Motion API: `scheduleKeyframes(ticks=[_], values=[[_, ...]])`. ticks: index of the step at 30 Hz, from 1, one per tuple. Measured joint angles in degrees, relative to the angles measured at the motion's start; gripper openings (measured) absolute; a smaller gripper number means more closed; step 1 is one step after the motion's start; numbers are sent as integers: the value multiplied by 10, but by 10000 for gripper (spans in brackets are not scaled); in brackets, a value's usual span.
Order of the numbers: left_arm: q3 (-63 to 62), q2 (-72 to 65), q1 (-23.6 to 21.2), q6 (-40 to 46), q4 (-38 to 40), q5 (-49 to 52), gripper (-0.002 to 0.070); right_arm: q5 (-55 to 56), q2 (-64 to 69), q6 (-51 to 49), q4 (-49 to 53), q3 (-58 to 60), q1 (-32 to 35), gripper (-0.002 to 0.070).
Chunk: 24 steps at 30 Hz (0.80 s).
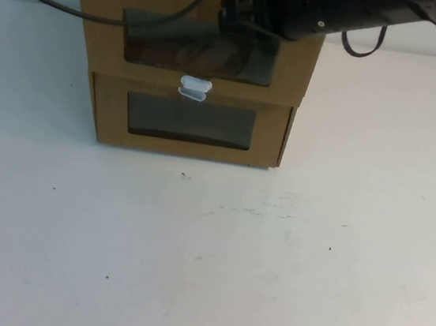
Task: Close the shoe box
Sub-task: Close the shoe box with your right arm
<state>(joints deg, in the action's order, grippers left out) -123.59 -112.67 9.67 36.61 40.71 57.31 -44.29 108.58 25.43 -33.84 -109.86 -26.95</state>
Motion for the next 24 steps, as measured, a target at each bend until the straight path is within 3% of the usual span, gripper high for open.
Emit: scheduleKeyframes(ticks=[7,24], values=[[-1,0,0,0,-2,5,-3,-42,-18,-85,131,0,1,-14],[-2,-19,0,-1,-3,12,-3,26,-3,-122,172,0,1,-14]])
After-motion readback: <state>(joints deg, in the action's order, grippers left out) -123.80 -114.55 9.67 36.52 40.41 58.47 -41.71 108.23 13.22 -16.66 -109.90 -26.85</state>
